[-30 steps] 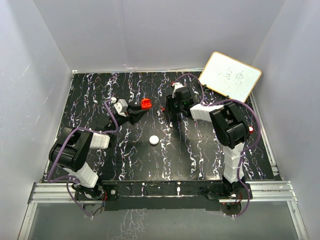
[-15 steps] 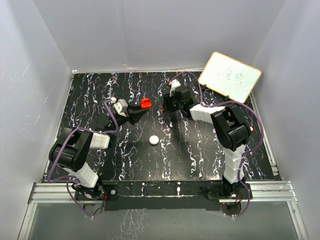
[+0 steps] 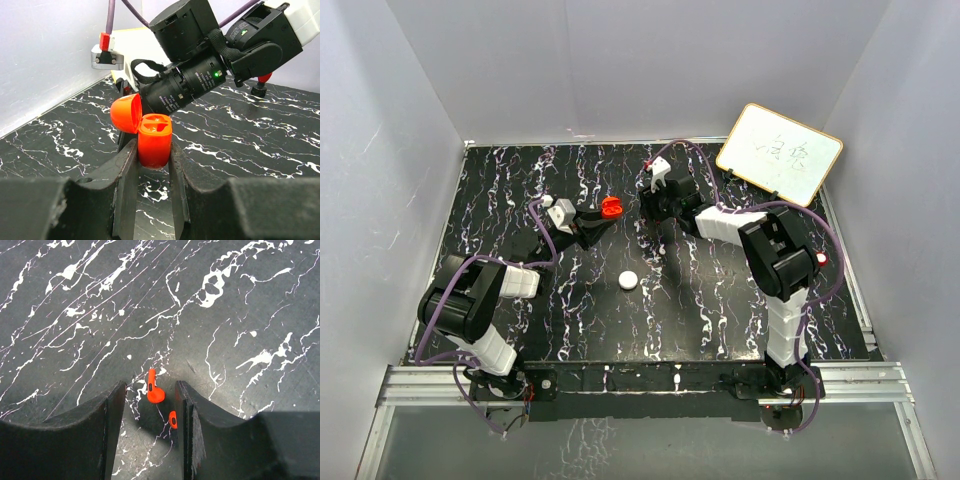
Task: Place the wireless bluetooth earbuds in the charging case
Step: Adjust the earbud at the center of the board, then pick up the earbud from the center of the board.
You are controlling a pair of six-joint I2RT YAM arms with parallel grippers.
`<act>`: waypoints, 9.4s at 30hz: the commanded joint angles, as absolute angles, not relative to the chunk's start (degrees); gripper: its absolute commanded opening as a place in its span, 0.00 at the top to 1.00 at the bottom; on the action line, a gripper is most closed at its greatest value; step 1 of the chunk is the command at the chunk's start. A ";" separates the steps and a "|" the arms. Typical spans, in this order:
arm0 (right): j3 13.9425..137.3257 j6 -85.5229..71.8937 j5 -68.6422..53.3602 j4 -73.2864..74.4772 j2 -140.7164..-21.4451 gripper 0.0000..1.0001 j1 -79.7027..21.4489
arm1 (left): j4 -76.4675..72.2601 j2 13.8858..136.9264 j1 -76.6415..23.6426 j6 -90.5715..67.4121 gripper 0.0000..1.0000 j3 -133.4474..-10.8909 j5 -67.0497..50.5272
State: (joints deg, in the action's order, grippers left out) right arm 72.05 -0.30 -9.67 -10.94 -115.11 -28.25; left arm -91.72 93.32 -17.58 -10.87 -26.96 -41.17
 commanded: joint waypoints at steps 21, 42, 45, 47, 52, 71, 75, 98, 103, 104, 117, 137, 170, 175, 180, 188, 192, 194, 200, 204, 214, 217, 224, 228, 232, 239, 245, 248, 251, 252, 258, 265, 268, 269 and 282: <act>74.85 2.55 -11.89 -12.65 -117.57 0.58 -28.72 | -102.48 91.05 -17.25 -9.58 1.00 -26.41 -41.00; 82.80 2.34 -14.23 -8.65 -124.26 0.58 -29.36 | -102.50 91.23 -17.23 -9.23 1.00 -26.35 -40.60; 82.93 1.99 -14.48 -8.46 -124.68 0.59 -29.36 | -102.48 91.15 -17.19 -9.10 1.00 -26.29 -40.54; 82.54 1.89 -14.71 -8.32 -124.43 0.59 -29.35 | -102.48 91.03 -17.14 -9.07 1.00 -26.19 -40.53; 79.78 2.05 -15.66 -8.17 -122.65 0.59 -29.36 | -102.48 90.84 -17.01 -9.06 1.00 -26.02 -40.55; 69.37 3.29 -18.52 -6.94 -113.68 0.60 -29.31 | -102.48 89.96 -17.06 -9.49 1.00 -25.67 -40.92; 68.51 4.70 -20.67 -4.69 -112.06 0.60 -29.33 | -102.48 89.82 -17.05 -9.58 1.00 -25.58 -40.89; 67.85 -4.57 -8.85 -4.65 -104.41 0.55 -29.16 | -102.48 88.35 -17.07 -9.84 1.00 -24.67 -40.89; 66.26 -6.55 -6.95 -3.48 -103.71 0.55 -29.18 | -102.49 88.77 -17.08 -10.02 1.00 -25.03 -41.17; 65.68 -6.88 -6.08 -3.47 -103.51 0.55 -29.18 | -102.48 88.79 -17.05 -10.04 1.00 -24.98 -41.17; 70.58 -3.67 6.90 1.23 -108.07 0.53 -33.52 | -102.54 88.96 -17.06 -10.02 1.00 -25.03 -41.13; 77.31 -3.65 18.12 6.29 -114.15 0.38 -37.89 | -102.48 88.75 -17.08 -9.41 1.00 -24.51 -40.81; 81.83 -10.21 25.36 19.48 -118.77 0.36 -38.15 | -102.52 88.31 -17.05 -9.05 1.00 -24.08 -40.66; 80.25 -11.51 26.01 20.43 -117.76 0.36 -37.79 | -102.48 88.24 -17.06 -9.14 1.00 -24.08 -40.80; 78.91 -13.59 26.01 21.37 -116.77 0.36 -36.90 | -102.49 88.00 -17.07 -9.40 1.00 -24.08 -41.00; 77.48 -14.92 26.01 22.77 -114.79 0.36 -35.82 | -102.48 87.82 -17.01 -9.57 1.00 -23.99 -41.12; 76.34 -15.17 25.61 23.12 -113.59 0.36 -35.73 | -102.48 87.73 -17.02 -9.61 1.00 -23.91 -41.10; 75.62 -15.53 25.53 23.05 -112.83 0.36 -35.77 | -102.52 87.70 -17.09 -9.58 1.00 -23.84 -41.10; 73.82 -16.69 26.12 20.30 -109.21 0.36 -34.97 | -102.48 87.61 -17.05 -9.64 1.00 -23.73 -41.09; 73.63 -16.69 25.29 18.84 -106.69 0.38 -34.38 | -102.48 87.21 -17.05 -9.33 1.00 -23.56 -40.84; 70.15 -19.96 16.88 12.65 -100.12 0.41 -37.51 | -102.50 87.73 -17.05 -9.49 1.00 -23.73 -40.87; 71.42 -21.96 16.26 12.26 -101.15 0.43 -38.93 | -102.48 87.63 -17.05 -9.60 1.00 -23.72 -40.88; 71.53 -29.71 16.68 10.91 -104.24 0.49 -39.40 | -102.48 87.08 -17.06 -9.24 1.00 -23.37 -40.48; 71.42 -31.01 16.94 10.11 -105.51 0.50 -39.39 | -102.48 87.08 -17.09 -9.25 1.00 -23.38 -40.52; 71.94 -31.19 16.63 10.15 -106.80 0.53 -39.44 | -102.53 87.18 -17.05 -9.14 1.00 -23.29 -40.56; 72.39 -31.38 17.27 10.28 -107.84 0.53 -39.46 | -102.48 87.36 -17.09 -8.79 1.00 -23.11 -40.45; 72.45 -31.46 17.91 10.78 -108.27 0.54 -39.37 | -102.53 87.38 -17.05 -8.82 1.00 -23.11 -40.57; 72.50 -31.46 17.81 10.81 -108.83 0.55 -39.28 | -102.48 87.30 -17.06 -8.80 1.00 -23.11 -40.50; 72.64 -31.44 17.74 10.85 -109.36 0.58 -38.98 | -102.48 87.24 -17.06 -8.81 1.00 -23.07 -40.55; 72.68 -31.46 17.84 10.77 -109.46 0.59 -38.87 | -102.48 87.27 -17.07 -8.79 1.00 -23.09 -40.55; 72.62 -31.46 17.84 10.72 -110.03 0.60 -38.18 | -102.48 87.47 -17.05 -8.70 1.00 -23.18 -40.67; 72.68 -31.37 17.19 10.46 -110.30 0.64 -37.59 | -102.48 87.63 -17.05 -8.54 1.00 -23.11 -40.57; 72.71 -31.30 17.06 10.46 -110.45 0.65 -37.50 | -102.50 87.87 -17.04 -8.53 1.00 -23.18 -40.52; 72.77 -31.29 17.05 10.42 -110.48 0.66 -37.49 | -102.53 87.85 -17.05 -8.54 1.00 -23.20 -40.54; 73.24 -31.03 16.53 10.37 -111.00 0.72 -37.29 | -102.48 87.78 -17.05 -8.58 1.00 -23.11 -40.57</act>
State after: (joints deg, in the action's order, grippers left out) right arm 70.72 -30.55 16.27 12.99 -110.83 -37.69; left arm -91.72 89.56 -17.34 -9.80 -23.22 -40.84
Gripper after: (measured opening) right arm 0.283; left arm 0.251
